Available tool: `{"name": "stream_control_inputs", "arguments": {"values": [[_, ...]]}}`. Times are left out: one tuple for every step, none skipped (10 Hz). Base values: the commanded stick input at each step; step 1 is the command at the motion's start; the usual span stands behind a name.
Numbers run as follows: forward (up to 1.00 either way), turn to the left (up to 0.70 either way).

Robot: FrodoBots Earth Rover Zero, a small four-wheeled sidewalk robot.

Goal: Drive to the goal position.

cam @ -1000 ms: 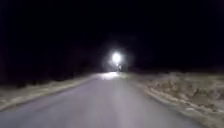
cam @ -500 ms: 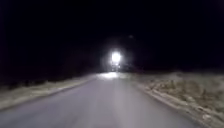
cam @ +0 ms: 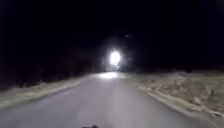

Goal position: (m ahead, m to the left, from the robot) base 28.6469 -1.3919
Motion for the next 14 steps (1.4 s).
{"name": "stream_control_inputs", "arguments": {"values": [[0.85, 0.00], [0.85, 0.00], [0.85, 0.00], [0.85, 0.00], [0.85, 0.00], [0.85, 0.00], [0.85, 0.00], [0.85, 0.00], [0.85, 0.00], [0.85, 0.00], [0.85, 0.00], [0.85, 0.00], [0.85, 0.00], [0.85, 0.00]]}}
